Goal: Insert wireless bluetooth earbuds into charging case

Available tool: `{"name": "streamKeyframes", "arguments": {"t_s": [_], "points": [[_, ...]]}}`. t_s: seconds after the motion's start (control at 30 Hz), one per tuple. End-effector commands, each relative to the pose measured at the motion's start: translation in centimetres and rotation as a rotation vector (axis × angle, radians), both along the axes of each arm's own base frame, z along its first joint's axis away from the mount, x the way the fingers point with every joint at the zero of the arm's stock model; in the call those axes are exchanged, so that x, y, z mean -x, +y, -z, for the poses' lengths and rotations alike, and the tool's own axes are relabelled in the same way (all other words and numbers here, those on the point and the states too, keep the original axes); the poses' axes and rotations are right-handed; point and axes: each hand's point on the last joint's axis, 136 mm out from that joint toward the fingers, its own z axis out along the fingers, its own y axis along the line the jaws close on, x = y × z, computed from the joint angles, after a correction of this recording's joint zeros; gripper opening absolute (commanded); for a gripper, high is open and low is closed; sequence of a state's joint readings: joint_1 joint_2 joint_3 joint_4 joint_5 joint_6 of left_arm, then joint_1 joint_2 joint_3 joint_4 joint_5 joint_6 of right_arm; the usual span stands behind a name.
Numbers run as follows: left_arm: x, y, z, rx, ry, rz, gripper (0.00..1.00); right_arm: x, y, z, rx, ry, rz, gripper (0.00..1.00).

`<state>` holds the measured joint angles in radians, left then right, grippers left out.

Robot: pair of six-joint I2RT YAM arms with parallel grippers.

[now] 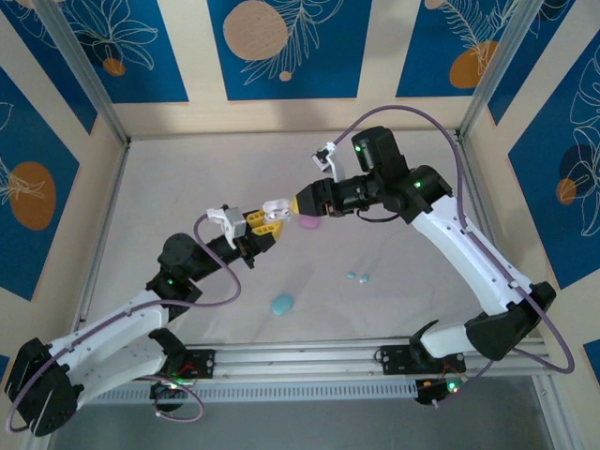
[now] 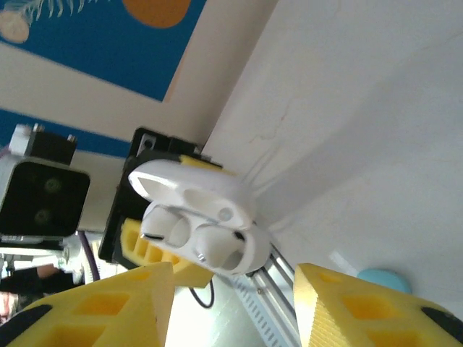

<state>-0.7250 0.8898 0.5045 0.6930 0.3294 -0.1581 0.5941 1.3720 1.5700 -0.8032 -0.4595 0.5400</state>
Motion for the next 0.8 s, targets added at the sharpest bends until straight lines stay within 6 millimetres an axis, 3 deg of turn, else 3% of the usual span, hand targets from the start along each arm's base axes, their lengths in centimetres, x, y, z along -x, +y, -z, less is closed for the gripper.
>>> {"name": "streamKeyframes", "arguments": {"t_s": [0.0, 0.13, 0.33, 0.53, 0.77], "points": [[1.2, -0.4, -3.0, 0.045, -0.070, 0.062, 0.22, -2.0, -1.3, -0.2, -0.012, 0.016, 0.115, 0.48], [1.5, -0.9, -3.1, 0.027, -0.072, 0.094, 0.22, -3.2, -0.7, -0.6, -0.032, 0.049, 0.113, 0.51], [1.5, -1.2, -3.4, 0.020, -0.079, 0.105, 0.22, -2.9, 1.4, 0.2, -0.011, 0.097, 0.011, 0.53], [0.9, -1.0, -3.1, 0.018, -0.062, 0.074, 0.22, -0.8, 2.6, 0.4, -0.009, 0.113, -0.111, 0.51], [0.2, -0.5, -2.6, 0.015, -0.037, 0.022, 0.22, 1.0, 1.7, 0.4, -0.024, 0.104, -0.128, 0.49]]}}
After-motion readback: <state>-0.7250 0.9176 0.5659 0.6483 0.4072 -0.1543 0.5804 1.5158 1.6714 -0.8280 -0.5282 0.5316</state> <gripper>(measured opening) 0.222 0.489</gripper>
